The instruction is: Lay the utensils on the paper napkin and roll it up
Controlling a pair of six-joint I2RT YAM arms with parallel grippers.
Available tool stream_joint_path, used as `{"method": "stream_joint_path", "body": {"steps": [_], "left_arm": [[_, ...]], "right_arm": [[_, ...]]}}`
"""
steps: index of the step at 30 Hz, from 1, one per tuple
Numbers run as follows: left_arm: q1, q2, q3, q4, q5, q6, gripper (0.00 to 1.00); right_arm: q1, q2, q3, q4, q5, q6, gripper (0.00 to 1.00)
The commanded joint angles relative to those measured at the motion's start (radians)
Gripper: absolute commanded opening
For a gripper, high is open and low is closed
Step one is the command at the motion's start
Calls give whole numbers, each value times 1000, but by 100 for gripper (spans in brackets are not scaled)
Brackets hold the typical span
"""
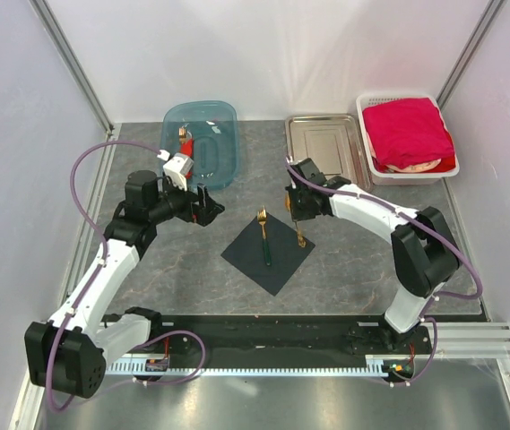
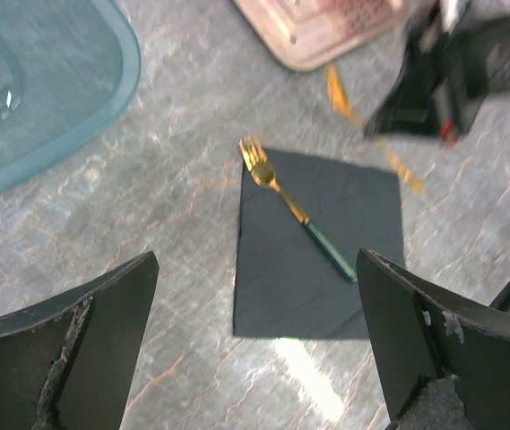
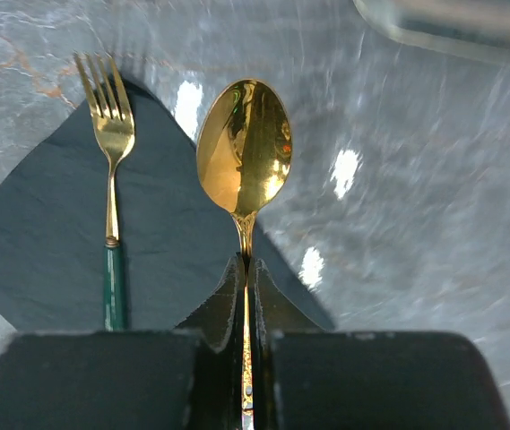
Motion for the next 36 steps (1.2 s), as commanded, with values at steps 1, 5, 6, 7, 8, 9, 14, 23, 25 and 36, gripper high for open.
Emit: {"method": "stream_joint_path", "body": {"steps": [1, 5, 6, 7, 8, 9, 14, 23, 25, 36], "left_arm": [[7, -31, -16, 82, 15, -83, 100], [7, -37, -37, 94, 21, -92, 100], [7, -40, -40, 96, 15, -92, 100], [7, -41, -40, 99, 9, -90, 100], [7, -40, -42, 103, 4, -89, 100], [7, -41, -43, 105, 2, -89, 100], [7, -41, -45, 110, 4, -84, 100], [7, -55, -68, 111, 7, -83, 100], [7, -58, -70, 111, 7, -81, 100], [7, -58, -74, 113, 1, -78, 100]], "right_arm": [[52, -5, -27, 58, 61, 216, 0], [90, 26, -14, 67, 53, 244, 0], [96, 38, -4, 67, 56, 250, 0], [109, 43, 0, 67, 52, 251, 0], [112, 50, 3, 67, 48, 251, 0], [118, 63, 9, 67, 47, 251, 0], [136, 102, 34, 75, 35, 254, 0], [149, 138, 59, 73, 1, 270, 0], [147, 149, 66, 73, -11, 276, 0], [149, 198, 114, 53, -25, 284, 0]]}}
